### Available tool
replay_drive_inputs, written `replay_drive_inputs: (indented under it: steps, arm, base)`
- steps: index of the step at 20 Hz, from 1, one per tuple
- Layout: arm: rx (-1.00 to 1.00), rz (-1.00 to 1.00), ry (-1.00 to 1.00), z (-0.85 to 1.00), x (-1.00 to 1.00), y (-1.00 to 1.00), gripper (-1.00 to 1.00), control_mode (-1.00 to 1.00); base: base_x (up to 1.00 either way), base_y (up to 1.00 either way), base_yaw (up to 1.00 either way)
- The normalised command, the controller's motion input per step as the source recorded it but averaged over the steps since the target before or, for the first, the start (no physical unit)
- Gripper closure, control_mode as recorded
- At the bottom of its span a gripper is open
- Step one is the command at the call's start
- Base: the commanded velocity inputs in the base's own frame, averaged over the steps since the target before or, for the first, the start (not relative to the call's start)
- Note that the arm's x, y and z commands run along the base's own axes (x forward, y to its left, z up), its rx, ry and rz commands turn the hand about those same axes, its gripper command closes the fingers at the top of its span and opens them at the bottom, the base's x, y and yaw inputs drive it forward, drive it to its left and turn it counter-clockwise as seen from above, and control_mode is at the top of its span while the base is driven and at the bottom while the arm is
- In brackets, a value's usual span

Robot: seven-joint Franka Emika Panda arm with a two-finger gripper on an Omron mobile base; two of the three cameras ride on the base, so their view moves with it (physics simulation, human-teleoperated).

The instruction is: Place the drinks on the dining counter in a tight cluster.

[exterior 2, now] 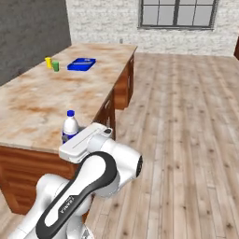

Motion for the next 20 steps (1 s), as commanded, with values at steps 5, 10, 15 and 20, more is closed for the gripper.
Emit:
replay_drive_inputs:
  steps: [5, 10, 15, 20]
  arm:
    - [0.00, 0.00, 0.00, 0.00, 0.00, 0.00, 1.00, 1.00]
    - [0.00, 0.00, 0.00, 0.00, 0.00, 0.00, 1.00, 1.00]
    - [0.00, 0.00, 0.00, 0.00, 0.00, 0.00, 1.00, 1.00]
    - [0.00, 0.00, 0.00, 0.00, 0.00, 0.00, 1.00, 1.00]
  base:
    - [0.04, 1.00, 0.37]
    - [0.54, 0.80, 0.09]
    - [0.64, 0.78, -0.09]
    - [0.69, 0.44, -0.27]
